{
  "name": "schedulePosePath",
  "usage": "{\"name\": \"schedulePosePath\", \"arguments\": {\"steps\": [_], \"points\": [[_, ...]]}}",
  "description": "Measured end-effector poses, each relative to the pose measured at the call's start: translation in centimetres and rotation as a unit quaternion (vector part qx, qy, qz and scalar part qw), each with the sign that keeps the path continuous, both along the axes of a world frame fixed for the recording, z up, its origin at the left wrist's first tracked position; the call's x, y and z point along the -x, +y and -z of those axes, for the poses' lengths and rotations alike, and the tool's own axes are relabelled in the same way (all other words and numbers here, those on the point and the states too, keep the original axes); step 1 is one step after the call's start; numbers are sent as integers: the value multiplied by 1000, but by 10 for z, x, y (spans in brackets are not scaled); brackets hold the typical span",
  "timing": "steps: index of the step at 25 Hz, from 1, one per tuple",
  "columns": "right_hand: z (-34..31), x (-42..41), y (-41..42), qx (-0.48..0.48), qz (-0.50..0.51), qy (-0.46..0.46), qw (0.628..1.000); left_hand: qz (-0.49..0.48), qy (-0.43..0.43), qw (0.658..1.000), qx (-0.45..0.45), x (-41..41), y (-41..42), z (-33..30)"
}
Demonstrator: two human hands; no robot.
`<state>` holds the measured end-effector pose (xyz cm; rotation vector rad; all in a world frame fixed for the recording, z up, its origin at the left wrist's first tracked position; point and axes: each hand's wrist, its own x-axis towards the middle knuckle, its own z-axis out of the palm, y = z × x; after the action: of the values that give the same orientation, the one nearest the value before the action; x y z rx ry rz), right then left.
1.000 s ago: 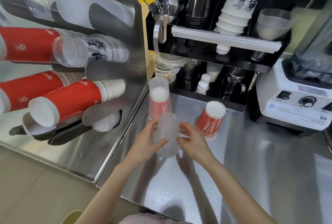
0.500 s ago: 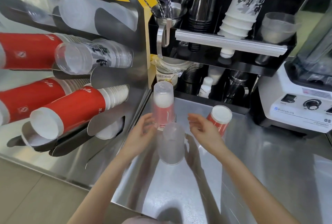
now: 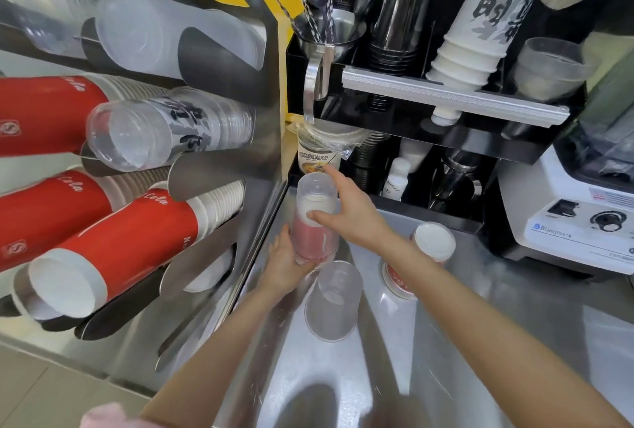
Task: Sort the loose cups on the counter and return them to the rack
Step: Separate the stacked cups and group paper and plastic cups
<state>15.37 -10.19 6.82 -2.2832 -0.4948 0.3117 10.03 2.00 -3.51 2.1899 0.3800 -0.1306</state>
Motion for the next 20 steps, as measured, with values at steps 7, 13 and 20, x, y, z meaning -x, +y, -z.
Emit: {"name": "schedulePosePath", "arguments": {"steps": [7,13,20], "points": [[7,-3,2,-31,30,-18,999,-1,-3,1000,9,-6,-1,5],[2,0,-3,-34,43,-33,998,-1,-12,999,37,-9,1,5],[-26,1,-10,-49,36,-68,996,28,-71,994,74,-11,7,-29]]}}
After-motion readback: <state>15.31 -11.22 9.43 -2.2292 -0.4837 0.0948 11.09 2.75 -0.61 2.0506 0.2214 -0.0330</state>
